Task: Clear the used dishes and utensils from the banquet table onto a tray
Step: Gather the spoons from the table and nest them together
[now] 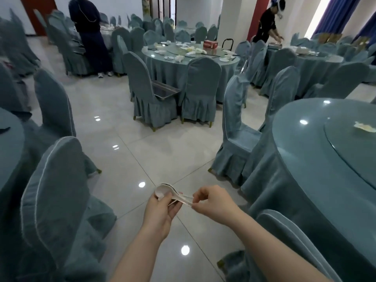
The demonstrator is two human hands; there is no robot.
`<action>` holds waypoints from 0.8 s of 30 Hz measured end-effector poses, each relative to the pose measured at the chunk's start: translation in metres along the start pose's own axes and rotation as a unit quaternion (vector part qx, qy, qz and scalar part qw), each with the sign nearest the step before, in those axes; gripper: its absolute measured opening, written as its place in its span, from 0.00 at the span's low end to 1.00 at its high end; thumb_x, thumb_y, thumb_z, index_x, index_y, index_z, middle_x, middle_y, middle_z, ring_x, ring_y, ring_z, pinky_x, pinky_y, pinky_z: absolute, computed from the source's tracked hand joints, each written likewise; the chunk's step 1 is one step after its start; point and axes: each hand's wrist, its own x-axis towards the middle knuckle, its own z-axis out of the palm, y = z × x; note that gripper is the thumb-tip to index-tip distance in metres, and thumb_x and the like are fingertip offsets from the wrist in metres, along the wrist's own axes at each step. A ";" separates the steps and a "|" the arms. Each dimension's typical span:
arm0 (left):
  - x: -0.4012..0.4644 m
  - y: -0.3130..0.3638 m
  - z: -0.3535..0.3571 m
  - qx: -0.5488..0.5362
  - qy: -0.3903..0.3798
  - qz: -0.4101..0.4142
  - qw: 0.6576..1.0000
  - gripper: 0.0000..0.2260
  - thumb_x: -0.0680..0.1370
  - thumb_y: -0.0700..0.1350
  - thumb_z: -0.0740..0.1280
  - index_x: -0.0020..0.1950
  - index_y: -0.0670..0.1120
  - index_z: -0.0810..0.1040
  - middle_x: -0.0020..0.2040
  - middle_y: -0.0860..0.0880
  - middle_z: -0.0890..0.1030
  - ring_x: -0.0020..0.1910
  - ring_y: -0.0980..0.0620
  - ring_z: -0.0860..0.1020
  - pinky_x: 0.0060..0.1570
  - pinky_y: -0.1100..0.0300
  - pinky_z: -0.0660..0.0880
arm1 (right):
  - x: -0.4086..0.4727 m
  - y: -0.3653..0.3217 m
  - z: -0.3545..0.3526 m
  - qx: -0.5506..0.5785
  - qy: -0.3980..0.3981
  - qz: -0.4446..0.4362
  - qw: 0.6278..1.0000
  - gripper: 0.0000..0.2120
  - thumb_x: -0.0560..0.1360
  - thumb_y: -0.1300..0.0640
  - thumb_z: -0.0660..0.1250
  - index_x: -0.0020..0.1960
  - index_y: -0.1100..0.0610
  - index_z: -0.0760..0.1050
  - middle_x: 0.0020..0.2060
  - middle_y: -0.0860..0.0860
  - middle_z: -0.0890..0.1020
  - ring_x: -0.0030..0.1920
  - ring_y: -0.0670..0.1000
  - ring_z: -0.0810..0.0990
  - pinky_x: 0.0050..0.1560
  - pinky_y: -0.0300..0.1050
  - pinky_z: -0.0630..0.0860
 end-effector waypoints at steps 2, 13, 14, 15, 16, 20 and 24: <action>0.029 0.012 0.017 -0.018 0.022 0.014 0.999 0.05 0.81 0.34 0.58 0.51 0.38 0.73 0.48 0.36 0.81 0.46 0.45 0.82 0.37 0.60 0.81 | 0.044 0.001 -0.011 0.018 -0.011 -0.032 0.999 0.06 0.67 0.50 0.71 0.41 0.49 0.76 0.43 0.44 0.81 0.44 0.39 0.79 0.39 0.39 0.79; 0.183 0.142 0.003 -0.035 0.148 0.112 0.982 0.04 0.78 0.36 0.65 0.52 0.39 0.77 0.45 0.40 0.83 0.42 0.46 0.84 0.34 0.61 0.79 | 0.282 -0.103 -0.014 0.013 -0.154 -0.199 0.968 0.04 0.73 0.54 0.70 0.45 0.46 0.81 0.37 0.40 0.82 0.38 0.33 0.78 0.38 0.26 0.71; 0.200 0.160 -0.002 -0.019 0.156 0.123 0.980 0.04 0.77 0.35 0.66 0.51 0.38 0.78 0.44 0.41 0.83 0.41 0.47 0.83 0.34 0.63 0.79 | 0.305 -0.118 -0.012 0.020 -0.150 -0.206 0.967 0.04 0.74 0.54 0.70 0.46 0.46 0.81 0.38 0.40 0.82 0.39 0.34 0.78 0.38 0.25 0.71; 0.217 0.177 -0.006 0.001 0.164 0.129 0.978 0.04 0.76 0.35 0.67 0.51 0.38 0.78 0.42 0.42 0.82 0.39 0.48 0.82 0.34 0.64 0.78 | 0.327 -0.133 -0.011 0.039 -0.147 -0.203 0.967 0.04 0.74 0.54 0.69 0.46 0.46 0.81 0.38 0.41 0.83 0.40 0.36 0.79 0.40 0.27 0.73; 0.233 0.196 -0.010 0.022 0.171 0.134 0.976 0.04 0.76 0.35 0.68 0.50 0.38 0.79 0.41 0.42 0.81 0.38 0.50 0.81 0.34 0.64 0.78 | 0.350 -0.150 -0.011 0.070 -0.145 -0.193 0.968 0.05 0.74 0.55 0.69 0.46 0.45 0.81 0.39 0.43 0.83 0.41 0.40 0.81 0.42 0.31 0.77; 0.296 0.267 -0.027 0.066 0.185 0.154 0.968 0.04 0.76 0.35 0.67 0.49 0.38 0.80 0.38 0.43 0.81 0.35 0.52 0.81 0.36 0.64 0.77 | 0.432 -0.213 -0.006 0.131 -0.161 -0.194 0.959 0.05 0.73 0.56 0.70 0.44 0.46 0.82 0.39 0.50 0.85 0.42 0.48 0.83 0.50 0.47 0.80; 0.358 0.328 -0.043 0.083 0.217 0.186 0.955 0.07 0.75 0.35 0.66 0.51 0.42 0.80 0.42 0.43 0.84 0.40 0.45 0.83 0.37 0.61 0.78 | 0.516 -0.258 0.001 0.127 -0.191 -0.234 0.945 0.06 0.72 0.56 0.71 0.45 0.46 0.83 0.39 0.49 0.85 0.42 0.48 0.82 0.51 0.47 0.80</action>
